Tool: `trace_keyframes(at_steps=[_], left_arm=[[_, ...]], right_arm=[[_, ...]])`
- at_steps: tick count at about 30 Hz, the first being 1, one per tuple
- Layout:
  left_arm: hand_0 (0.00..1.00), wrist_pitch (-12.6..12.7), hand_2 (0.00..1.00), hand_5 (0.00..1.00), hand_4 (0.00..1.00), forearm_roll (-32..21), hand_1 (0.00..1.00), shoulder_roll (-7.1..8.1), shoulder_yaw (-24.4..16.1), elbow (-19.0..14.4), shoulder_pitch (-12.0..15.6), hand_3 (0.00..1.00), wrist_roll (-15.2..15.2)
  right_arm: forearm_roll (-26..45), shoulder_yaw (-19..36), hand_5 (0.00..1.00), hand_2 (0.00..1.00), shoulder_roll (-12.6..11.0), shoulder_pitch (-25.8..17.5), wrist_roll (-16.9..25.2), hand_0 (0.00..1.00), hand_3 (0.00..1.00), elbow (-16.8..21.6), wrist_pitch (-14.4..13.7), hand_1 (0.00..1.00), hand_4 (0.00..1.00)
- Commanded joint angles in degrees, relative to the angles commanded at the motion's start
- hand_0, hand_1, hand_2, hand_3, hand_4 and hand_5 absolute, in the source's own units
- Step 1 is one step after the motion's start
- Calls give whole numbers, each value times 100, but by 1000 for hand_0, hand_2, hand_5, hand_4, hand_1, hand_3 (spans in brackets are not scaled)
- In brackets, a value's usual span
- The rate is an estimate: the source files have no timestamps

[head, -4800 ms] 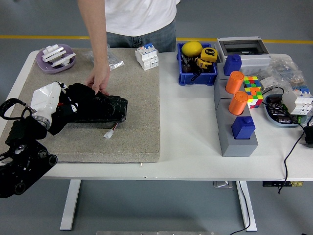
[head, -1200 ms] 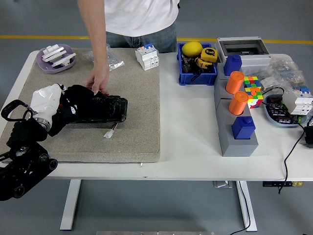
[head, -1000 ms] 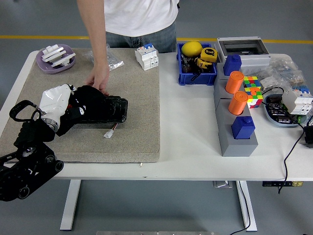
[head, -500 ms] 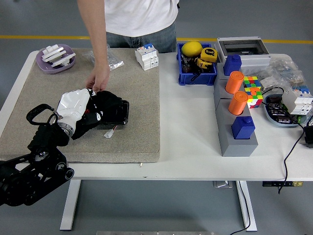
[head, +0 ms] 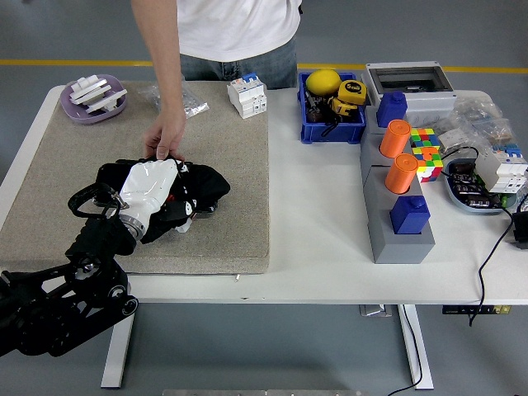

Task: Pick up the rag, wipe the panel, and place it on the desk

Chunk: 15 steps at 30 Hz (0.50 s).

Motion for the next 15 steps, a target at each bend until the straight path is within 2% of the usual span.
trace_keyframes(at_steps=[15], left_arm=[[334, 14, 471, 2, 482, -10, 161, 93, -344, 260, 117, 499, 42]], right_arm=[[69, -46, 542, 695, 19, -17, 29, 710, 639, -3, 1, 698, 998]])
